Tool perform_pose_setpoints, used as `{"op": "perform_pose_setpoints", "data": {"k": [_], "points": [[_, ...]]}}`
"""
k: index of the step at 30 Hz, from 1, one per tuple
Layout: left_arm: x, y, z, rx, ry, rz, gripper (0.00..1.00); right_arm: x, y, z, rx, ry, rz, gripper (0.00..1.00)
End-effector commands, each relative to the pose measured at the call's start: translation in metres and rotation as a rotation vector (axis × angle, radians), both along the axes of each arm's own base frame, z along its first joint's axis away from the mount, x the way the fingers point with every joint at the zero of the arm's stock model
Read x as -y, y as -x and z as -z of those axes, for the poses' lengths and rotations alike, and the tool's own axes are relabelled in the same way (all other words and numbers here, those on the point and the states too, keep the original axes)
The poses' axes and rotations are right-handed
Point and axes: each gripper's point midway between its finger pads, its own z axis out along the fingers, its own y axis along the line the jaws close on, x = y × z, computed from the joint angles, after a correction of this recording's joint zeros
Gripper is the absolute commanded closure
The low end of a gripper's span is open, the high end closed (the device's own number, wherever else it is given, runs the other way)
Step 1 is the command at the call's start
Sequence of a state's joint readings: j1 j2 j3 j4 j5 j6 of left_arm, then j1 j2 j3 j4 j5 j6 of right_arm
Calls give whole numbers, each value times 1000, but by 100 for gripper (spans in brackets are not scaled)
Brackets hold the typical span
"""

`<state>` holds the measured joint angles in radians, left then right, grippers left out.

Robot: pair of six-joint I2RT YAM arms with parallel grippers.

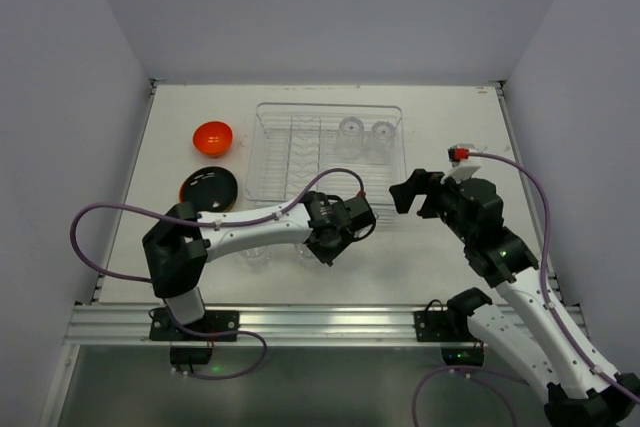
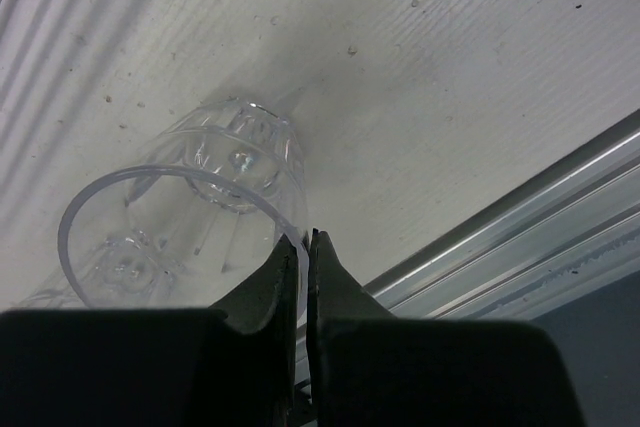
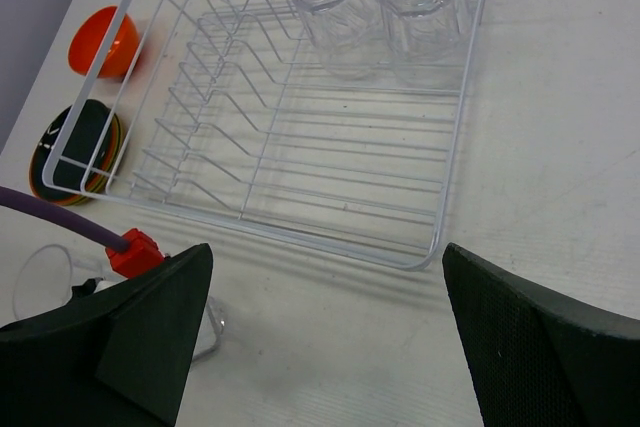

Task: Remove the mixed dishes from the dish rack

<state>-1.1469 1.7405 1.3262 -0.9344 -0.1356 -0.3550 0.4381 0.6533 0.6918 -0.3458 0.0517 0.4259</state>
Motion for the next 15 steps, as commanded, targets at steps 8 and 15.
{"op": "perform_pose_setpoints", "data": {"k": [8,15], "points": [[10,-17,-32,108,74,-18,42,-4,-1,-22,49,-10,-25,1],[8,-36,-101,273,218,-72,0,1,-7,-37,59,-12,20,1]]}}
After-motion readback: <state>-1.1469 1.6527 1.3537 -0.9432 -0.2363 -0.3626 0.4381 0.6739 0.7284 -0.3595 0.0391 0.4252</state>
